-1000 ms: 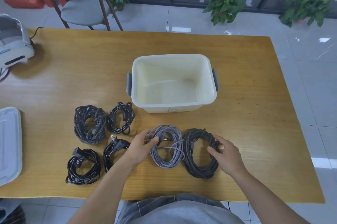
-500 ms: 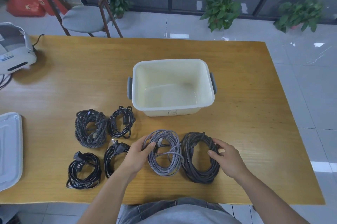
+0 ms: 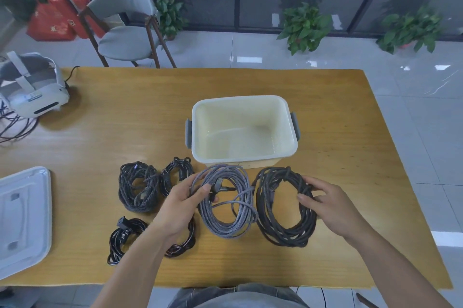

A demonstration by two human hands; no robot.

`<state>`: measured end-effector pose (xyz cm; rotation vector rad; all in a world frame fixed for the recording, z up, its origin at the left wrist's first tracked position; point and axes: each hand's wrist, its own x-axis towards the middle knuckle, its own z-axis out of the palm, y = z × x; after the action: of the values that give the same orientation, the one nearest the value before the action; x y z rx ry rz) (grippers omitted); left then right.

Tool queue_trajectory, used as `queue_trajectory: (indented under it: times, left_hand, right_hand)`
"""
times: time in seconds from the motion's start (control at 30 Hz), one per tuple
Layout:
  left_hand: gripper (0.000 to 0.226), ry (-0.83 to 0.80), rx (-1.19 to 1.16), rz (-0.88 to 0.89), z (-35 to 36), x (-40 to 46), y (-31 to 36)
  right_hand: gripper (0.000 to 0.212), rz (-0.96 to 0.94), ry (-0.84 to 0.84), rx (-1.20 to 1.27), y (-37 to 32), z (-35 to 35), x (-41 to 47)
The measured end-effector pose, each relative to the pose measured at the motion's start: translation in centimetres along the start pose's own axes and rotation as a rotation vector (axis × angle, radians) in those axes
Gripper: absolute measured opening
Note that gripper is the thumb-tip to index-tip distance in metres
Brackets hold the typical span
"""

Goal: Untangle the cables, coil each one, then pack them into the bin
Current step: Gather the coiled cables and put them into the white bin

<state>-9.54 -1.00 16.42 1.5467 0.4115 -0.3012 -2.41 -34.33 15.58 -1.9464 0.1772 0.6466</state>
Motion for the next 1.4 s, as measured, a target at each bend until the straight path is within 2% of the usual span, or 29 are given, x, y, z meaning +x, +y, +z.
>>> queue_trajectory:
  times: [0.17, 0.33, 0.67, 1.1, 1.2, 1.4]
  left_hand:
    - [0.028, 0.006, -0.061, 0.062, -1.3, 1.8, 4.2]
    - [0.025, 0.026, -0.054, 0.118, -1.3, 7.9, 6.3]
    - [0.017, 0.069, -0.036, -0.070, 2.5, 18.8, 5.6]
    - [0.021, -0.023, 0.134, -0.279, 5.7, 26.3, -0.3]
    - [0.022, -0.032, 0.116, -0.287, 6.8, 26.9, -0.3]
    - [0.024, -0.055, 0.256, -0.223, 7.5, 27.1, -0.2]
  right_hand:
    - [0.051, -0.049, 0.089, 0.065, -4.5, -1.8, -0.5]
    - [0.047, -0.085, 0.209, 0.133, -7.3, -3.3, 0.1]
    - [0.054, -0.038, 0.297, 0.156, -7.8, -4.5, 2.8]
    - [0.049, 0.046, 0.331, 0.155, -6.4, -5.9, 5.5]
    - [0.048, 0.055, 0.334, 0.155, -6.2, -6.0, 5.8]
    - [0.050, 0.063, 0.345, 0.149, -6.4, -5.9, 5.8]
